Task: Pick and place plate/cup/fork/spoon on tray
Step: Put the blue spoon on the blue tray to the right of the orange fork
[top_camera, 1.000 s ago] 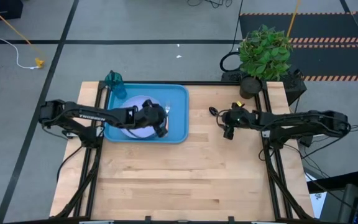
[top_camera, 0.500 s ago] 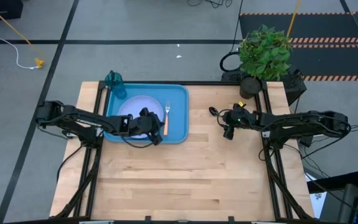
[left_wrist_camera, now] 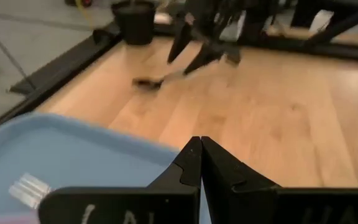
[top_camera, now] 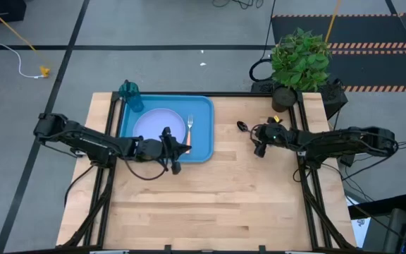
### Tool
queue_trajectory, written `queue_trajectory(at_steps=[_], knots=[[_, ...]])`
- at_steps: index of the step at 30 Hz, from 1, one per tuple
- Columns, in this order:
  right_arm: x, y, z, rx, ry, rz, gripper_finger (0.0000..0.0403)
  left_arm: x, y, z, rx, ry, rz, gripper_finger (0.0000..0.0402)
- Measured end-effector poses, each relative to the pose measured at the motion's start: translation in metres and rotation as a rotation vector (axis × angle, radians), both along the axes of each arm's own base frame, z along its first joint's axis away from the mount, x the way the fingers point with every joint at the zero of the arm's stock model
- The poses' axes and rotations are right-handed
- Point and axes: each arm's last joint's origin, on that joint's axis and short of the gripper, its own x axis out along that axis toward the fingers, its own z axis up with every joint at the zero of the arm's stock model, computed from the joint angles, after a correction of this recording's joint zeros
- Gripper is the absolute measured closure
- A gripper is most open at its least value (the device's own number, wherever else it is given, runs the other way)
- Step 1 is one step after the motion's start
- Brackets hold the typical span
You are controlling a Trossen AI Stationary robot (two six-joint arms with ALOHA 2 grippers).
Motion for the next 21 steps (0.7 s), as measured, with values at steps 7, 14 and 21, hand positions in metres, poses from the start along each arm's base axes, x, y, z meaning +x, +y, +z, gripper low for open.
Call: queue_trajectory(at_steps=[7, 14, 21], knots=[[-0.008, -0.003, -0.008, 0.033, -0.068, -0.026, 0.0236, -0.003, 0.000, -0.003, -0.012, 0.041, 0.007, 0.0396], [-0.013, -0.008, -0.012, 0.051, -0.141, -0.095, 0.0262, -0.004, -0.004, -0.004, -0.036, 0.049, 0.006, 0.0396], [-0.012, -0.011, -0.021, 0.102, -0.127, -0.131, 0.0247, -0.003, -0.004, -0.003, -0.012, 0.041, -0.007, 0.0396]])
